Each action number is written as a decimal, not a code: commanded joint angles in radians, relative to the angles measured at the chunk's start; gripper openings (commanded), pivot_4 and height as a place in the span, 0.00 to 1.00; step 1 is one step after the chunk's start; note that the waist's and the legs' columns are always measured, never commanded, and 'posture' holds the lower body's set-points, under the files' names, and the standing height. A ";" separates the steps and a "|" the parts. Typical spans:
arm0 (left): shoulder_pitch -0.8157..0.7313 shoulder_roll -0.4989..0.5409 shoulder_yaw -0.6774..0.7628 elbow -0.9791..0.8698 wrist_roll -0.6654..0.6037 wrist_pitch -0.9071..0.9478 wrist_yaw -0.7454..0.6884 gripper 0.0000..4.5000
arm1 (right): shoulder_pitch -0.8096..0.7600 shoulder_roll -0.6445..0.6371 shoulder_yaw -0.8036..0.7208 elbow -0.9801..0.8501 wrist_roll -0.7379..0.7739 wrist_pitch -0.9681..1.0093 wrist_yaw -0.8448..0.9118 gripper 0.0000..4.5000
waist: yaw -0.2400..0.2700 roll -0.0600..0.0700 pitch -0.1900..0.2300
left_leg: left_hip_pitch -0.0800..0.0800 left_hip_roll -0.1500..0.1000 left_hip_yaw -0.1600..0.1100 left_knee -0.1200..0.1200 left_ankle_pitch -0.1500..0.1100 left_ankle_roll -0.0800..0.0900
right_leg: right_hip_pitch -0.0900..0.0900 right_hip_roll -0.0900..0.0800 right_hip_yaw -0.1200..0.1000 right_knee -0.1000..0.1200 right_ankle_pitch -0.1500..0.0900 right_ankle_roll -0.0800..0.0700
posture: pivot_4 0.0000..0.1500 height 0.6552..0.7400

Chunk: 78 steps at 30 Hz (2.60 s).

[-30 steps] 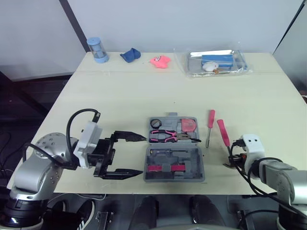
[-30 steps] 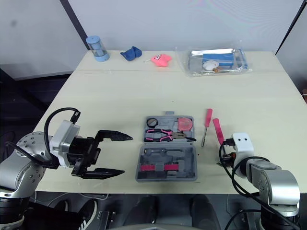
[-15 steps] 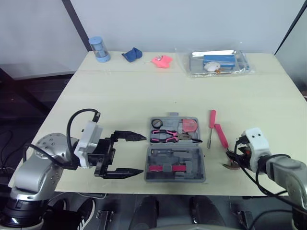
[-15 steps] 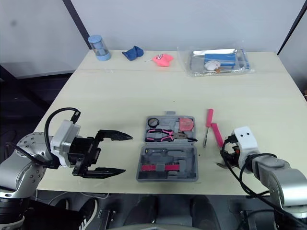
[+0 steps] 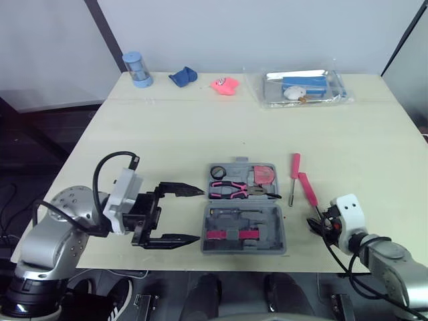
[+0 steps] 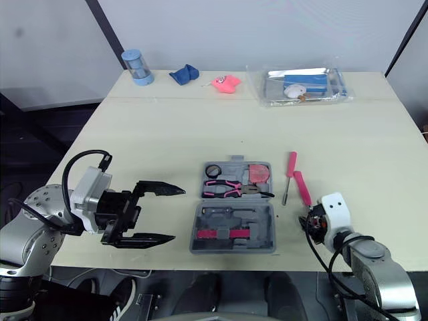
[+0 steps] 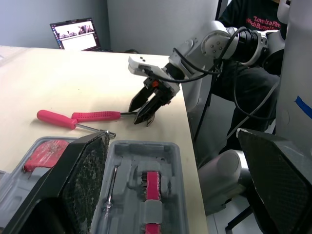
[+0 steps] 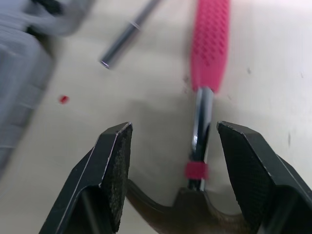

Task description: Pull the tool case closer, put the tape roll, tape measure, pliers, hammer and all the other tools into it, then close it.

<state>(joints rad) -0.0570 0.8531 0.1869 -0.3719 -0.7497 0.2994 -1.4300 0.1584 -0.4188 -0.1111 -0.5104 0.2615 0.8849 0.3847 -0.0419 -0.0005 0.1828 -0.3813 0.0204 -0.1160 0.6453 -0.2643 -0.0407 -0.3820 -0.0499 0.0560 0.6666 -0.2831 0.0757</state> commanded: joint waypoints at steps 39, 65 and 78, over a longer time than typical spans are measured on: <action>-0.041 0.037 0.030 0.111 0.023 -0.042 -0.082 1.00 | -0.167 -0.493 0.013 -0.147 0.229 -0.049 0.437 0.01 | -0.002 -0.002 -0.001 | 0.001 0.001 0.000 0.001 0.000 0.000 | 0.001 0.001 0.000 0.000 0.000 0.000 | 1.00 1.00; -0.008 0.252 -0.049 0.386 0.048 -0.360 -0.184 1.00 | -0.942 -0.317 0.841 0.003 -0.036 0.185 0.542 0.01 | -0.004 -0.003 0.001 | -0.018 0.000 -0.001 0.005 0.000 -0.001 | -0.021 0.000 -0.001 0.010 0.000 0.000 | 1.00 1.00; 0.016 0.331 -0.128 0.449 -0.011 -0.495 -0.184 1.00 | -0.962 -0.271 0.931 0.056 -0.123 0.196 0.537 0.01 | -0.011 -0.003 0.001 | -0.018 0.000 0.000 0.006 0.000 0.000 | -0.022 0.000 -0.001 0.012 0.000 -0.001 | 1.00 1.00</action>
<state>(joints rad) -0.0476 1.1612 0.0502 0.0745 -0.7363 -0.1708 -1.5632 -0.7839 -0.6952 0.8188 -0.4464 0.1523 1.0864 0.9214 -0.0526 -0.0037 0.1835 -0.3993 0.0204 -0.1164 0.6509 -0.2639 -0.0411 -0.4039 -0.0497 0.0552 0.6785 -0.2831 0.0751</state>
